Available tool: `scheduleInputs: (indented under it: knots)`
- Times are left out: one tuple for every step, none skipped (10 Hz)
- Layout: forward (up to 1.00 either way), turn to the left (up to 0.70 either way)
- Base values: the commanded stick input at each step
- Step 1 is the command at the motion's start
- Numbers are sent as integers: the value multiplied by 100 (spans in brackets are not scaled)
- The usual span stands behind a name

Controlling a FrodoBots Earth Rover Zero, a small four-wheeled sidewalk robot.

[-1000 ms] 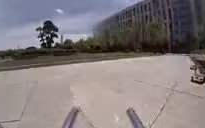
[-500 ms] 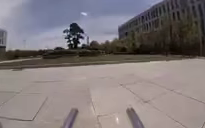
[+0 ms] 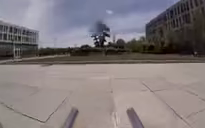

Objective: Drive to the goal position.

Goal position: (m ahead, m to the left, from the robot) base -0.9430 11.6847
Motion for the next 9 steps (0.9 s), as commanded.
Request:
scheduleInputs:
  knots:
    - [50, 50]
    - [50, 0]
    - [50, 0]
    - [50, 0]
    - [50, 0]
    - [50, 0]
    - [50, 22]
    - [50, 50]
    - [50, 50]
